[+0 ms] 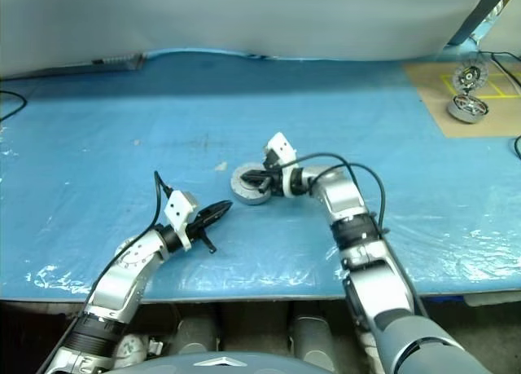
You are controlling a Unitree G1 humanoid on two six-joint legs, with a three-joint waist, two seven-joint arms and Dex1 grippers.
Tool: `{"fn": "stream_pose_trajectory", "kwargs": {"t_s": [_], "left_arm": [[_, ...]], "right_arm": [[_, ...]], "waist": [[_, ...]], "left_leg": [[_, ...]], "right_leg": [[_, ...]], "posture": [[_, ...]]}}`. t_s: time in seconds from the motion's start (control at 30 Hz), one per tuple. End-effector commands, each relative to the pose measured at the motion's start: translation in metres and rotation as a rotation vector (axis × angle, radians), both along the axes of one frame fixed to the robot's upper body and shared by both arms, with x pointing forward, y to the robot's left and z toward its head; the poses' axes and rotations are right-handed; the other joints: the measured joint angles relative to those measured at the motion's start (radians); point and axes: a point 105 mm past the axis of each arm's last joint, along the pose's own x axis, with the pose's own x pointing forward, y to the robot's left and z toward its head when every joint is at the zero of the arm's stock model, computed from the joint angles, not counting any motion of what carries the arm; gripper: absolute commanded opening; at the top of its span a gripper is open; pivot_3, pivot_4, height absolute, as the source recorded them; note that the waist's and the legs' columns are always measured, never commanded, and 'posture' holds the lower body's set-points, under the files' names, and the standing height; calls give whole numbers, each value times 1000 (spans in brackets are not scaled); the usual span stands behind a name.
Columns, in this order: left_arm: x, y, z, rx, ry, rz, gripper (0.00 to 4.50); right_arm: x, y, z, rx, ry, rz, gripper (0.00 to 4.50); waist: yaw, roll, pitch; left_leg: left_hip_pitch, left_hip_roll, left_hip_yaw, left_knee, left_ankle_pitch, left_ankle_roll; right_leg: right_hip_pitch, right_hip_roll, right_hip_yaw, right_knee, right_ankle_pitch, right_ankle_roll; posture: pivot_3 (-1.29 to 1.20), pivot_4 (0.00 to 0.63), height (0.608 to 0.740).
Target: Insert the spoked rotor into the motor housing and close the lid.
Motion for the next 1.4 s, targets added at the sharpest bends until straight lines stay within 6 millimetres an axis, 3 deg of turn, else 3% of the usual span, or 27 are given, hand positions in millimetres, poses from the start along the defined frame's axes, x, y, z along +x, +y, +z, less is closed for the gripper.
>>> {"fn": "stream_pose_trajectory", "kwargs": {"t_s": [0.03, 0.2, 0.3, 0.47, 0.67, 1.07, 1.23, 1.4], "left_arm": [[-1, -1, 9, -9, -34, -11, 0], [-1, -2, 9, -12, -31, -14, 0], [0, -3, 8, -13, -28, -20, 0], [1, -5, 8, -16, -27, -24, 0], [1, -3, 8, -16, -31, -13, 0], [0, -1, 8, -9, -31, -11, 0], [0, 0, 8, -5, -32, -12, 0], [-1, 0, 9, -5, -32, -12, 0]], "right_arm": [[-11, 7, 25, 53, -65, -11, 33], [-24, 11, 55, 66, -178, -34, 33], [-27, 10, 51, -19, -234, -18, 638], [-20, 6, 37, -116, -284, -22, 2384], [6, -3, 29, -187, -338, -147, 4454], [7, -3, 8, -187, -290, -204, 4483], [4, -1, 4, -185, -278, -202, 2966], [2, 0, 3, -194, -284, -203, 2964]], "waist": [[0, 0, 0], [-1, 0, 0], [0, 0, 0], [-2, 0, 0], [-3, 0, 0], [-3, 0, 0], [-3, 0, 0], [-3, 0, 0]], "left_leg": [[0, 0, 0, 0, 0, 0], [1, 0, 0, -1, 0, 0], [0, -1, 0, -1, 0, 0], [0, -1, -1, -2, 0, -1], [0, -2, -1, -1, 0, -1], [-1, -2, -1, -2, 0, -1], [0, -2, -1, -2, 0, -1], [0, -2, -1, -2, 0, -1]], "right_leg": [[0, 0, 0, 0, 0, 0], [0, 0, 1, 0, 0, 1], [0, 0, 1, -1, 0, 1], [0, 0, 1, -1, 0, 1], [0, 0, 1, -1, 0, 1], [0, 0, 1, -1, 0, 1], [0, 0, 1, -1, 0, 1], [0, 0, 1, -1, 0, 1]], "posture": [[0, 150, 740], [0, 150, 740], [0, 150, 740], [0, 150, 740], [0, 150, 740], [0, 150, 740], [0, 150, 740], [0, 150, 740]]}}
